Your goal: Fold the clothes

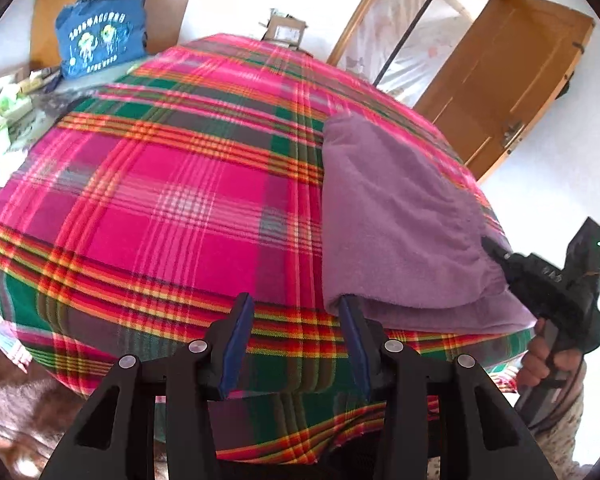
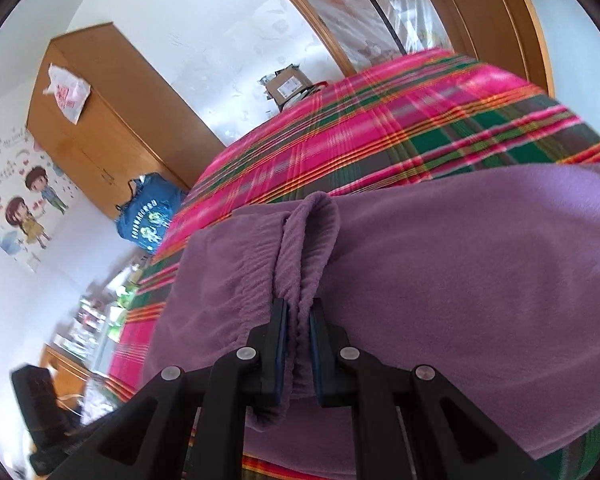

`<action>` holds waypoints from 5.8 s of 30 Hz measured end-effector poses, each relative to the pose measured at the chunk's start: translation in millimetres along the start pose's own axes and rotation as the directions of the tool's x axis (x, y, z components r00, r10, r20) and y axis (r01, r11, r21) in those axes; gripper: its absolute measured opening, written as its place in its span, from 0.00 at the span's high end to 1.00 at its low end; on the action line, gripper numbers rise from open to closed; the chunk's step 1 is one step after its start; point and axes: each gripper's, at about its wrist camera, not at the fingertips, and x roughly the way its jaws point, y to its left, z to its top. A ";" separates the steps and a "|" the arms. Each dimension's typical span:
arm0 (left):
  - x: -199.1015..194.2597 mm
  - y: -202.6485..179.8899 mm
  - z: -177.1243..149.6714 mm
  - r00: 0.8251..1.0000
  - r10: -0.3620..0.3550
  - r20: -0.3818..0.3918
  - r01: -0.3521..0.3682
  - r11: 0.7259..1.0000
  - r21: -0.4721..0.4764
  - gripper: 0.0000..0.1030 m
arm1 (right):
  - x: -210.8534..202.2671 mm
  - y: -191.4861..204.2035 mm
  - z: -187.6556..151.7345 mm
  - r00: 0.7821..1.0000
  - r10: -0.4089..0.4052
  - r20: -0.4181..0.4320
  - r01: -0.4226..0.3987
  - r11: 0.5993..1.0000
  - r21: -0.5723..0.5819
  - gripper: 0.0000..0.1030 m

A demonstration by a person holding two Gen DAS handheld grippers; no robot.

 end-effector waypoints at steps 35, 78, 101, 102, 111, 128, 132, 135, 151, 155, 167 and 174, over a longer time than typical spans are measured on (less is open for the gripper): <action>29.5 -22.8 33.0 0.999 -0.034 0.002 0.034 0.994 0.102 0.55 | 9.7 47.8 41.2 0.987 -0.128 0.098 0.146 0.968 -0.205 0.74; 70.8 -24.6 61.5 0.995 -0.039 -0.088 0.049 0.992 0.118 0.55 | 73.2 65.0 51.5 0.946 -0.324 -0.027 0.307 0.916 -0.257 0.75; 60.8 -20.8 49.3 0.991 -0.085 -0.105 0.098 0.988 0.116 0.55 | 53.0 74.6 6.9 0.922 -0.383 0.046 0.374 0.859 -0.350 0.74; 59.8 -20.5 48.8 0.991 -0.085 -0.106 0.098 0.988 0.118 0.55 | 51.9 72.0 7.1 0.926 -0.374 0.046 0.366 0.866 -0.341 0.74; 51.8 -11.6 44.1 0.988 -0.106 -0.110 0.117 0.988 0.096 0.55 | 23.2 107.8 -7.0 0.962 -0.253 0.103 0.273 0.873 -0.405 0.74; 33.0 -8.0 23.0 0.989 -0.108 -0.099 0.118 0.988 0.104 0.55 | 35.4 115.0 -61.8 0.942 -0.323 0.088 0.317 0.773 -0.549 0.74; 25.3 1.7 21.8 0.994 -0.079 -0.079 0.086 0.992 0.091 0.55 | 31.0 120.1 -62.0 0.948 -0.304 0.096 0.307 0.790 -0.531 0.67; 15.6 15.7 25.3 0.998 -0.048 -0.030 0.049 0.998 0.044 0.55 | 29.4 133.2 -65.1 0.962 -0.254 0.103 0.268 0.795 -0.544 0.64; 11.6 41.6 39.0 1.000 -0.023 -0.005 0.023 0.999 -0.049 0.55 | 77.7 212.7 -118.2 0.985 -0.171 -0.036 0.096 0.704 -0.704 0.47; 13.6 39.1 43.2 1.000 -0.031 -0.007 0.031 0.999 -0.039 0.55 | 77.5 205.0 -115.6 0.979 -0.200 -0.028 0.130 0.729 -0.672 0.48; 53.4 25.5 75.1 0.970 -0.193 -0.144 0.183 0.980 -0.082 0.55 | 67.9 204.6 -122.3 0.976 -0.217 0.007 0.167 0.731 -0.662 0.85; 74.4 9.2 93.9 0.945 -0.254 -0.205 0.244 0.967 -0.075 0.55 | 48.7 200.0 -116.4 0.987 -0.160 0.032 0.144 0.765 -0.627 0.88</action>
